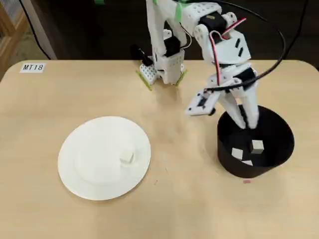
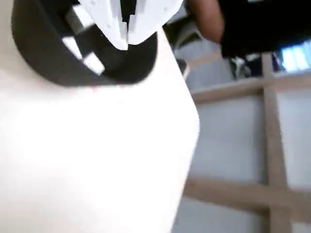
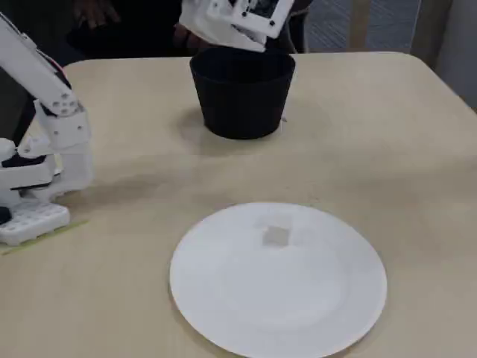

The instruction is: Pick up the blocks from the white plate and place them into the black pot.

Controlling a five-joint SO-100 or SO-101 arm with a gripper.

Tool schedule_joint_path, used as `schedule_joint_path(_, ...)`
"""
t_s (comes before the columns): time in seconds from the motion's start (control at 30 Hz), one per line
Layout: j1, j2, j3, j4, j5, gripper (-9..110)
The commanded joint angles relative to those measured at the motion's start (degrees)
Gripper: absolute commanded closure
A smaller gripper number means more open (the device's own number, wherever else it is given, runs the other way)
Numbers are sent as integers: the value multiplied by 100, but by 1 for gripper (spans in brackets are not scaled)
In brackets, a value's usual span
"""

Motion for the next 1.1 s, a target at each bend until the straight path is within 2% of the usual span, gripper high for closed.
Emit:
schedule_joint_path(0.0, 1090, 299, -97, 44, 185, 104)
schedule_joint_path(0.13, 2426, -167, -193, 589, 809, 104)
schedule_joint_path(0.27, 3226, -1512, -1239, 1749, 1011, 104)
schedule_joint_path(0.53, 3560, -4271, -4456, 4271, 1081, 104)
schedule_joint_path(0.63, 3595, -4878, -5142, 4755, 1178, 103)
schedule_joint_path(0.8, 3595, -4957, -5124, 5054, 1160, 85)
schedule_joint_path(0.97, 3560, -5036, -4975, 5282, 1160, 74)
schedule_joint_path(1.07, 3586, -5080, -4799, 5309, 1187, 72)
